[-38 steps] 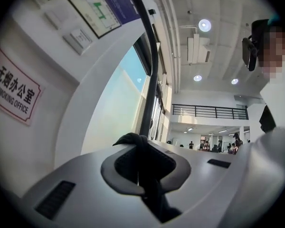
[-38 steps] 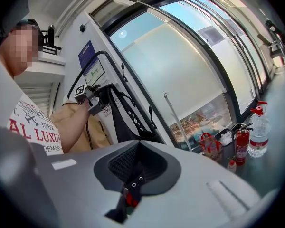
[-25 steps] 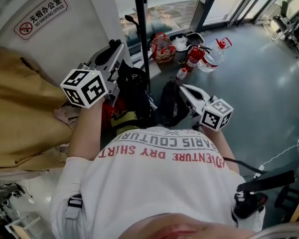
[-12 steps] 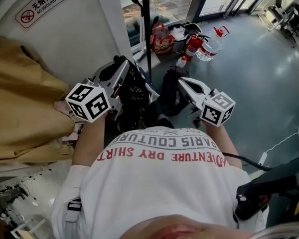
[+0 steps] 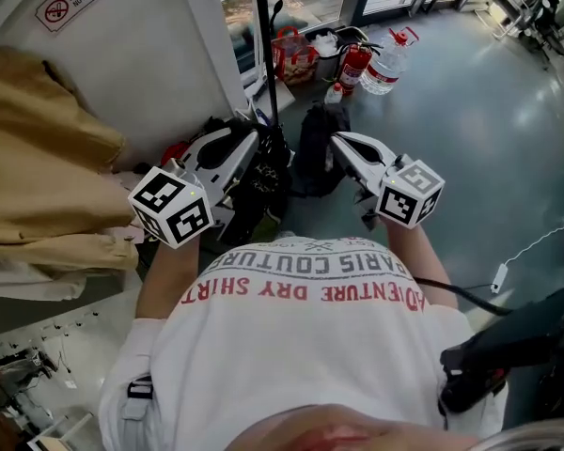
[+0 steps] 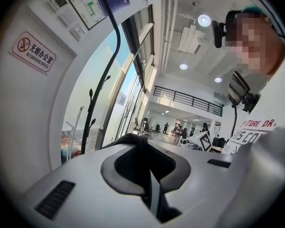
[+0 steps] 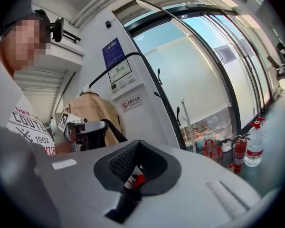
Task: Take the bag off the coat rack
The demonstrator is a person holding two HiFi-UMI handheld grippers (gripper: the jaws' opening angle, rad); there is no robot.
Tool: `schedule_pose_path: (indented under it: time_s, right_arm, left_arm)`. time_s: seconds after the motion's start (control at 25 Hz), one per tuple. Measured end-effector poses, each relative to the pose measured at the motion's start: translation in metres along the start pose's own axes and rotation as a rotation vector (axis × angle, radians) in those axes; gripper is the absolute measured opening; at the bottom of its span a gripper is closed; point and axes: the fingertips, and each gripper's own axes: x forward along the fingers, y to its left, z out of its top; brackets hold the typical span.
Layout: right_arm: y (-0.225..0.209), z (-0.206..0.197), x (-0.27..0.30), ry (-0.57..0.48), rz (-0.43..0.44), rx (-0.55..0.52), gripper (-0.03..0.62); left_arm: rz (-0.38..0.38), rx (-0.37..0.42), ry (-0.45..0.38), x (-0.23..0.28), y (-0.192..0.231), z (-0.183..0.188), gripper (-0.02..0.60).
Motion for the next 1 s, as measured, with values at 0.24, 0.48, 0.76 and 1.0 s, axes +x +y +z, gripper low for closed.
schedule_pose_path:
  time_s: [0.24, 0.48, 0.76, 1.0]
  right_arm:
    - [0.046, -0.042, -0.087, -0.003, -0.004, -0.017, 0.003]
    - [0.125, -0.075, -0.222, -0.003, 0.009, -0.072, 0.003]
    - [0.215, -0.089, -0.326, -0.030, 0.042, -0.083, 0.003]
    - [0.273, -0.126, -0.354, -0.009, 0.043, -0.064, 0.003]
  left_arm:
    - [-0.009, 0.010, 0.006, -0.021, -0.092, -0.048, 0.023]
    - [0.029, 0.008, -0.020, -0.078, -0.234, -0.080, 0.023]
    - [0.082, -0.103, -0.065, -0.148, -0.348, -0.100, 0.023]
    - [0.054, -0.083, -0.041, -0.196, -0.401, -0.127, 0.023]
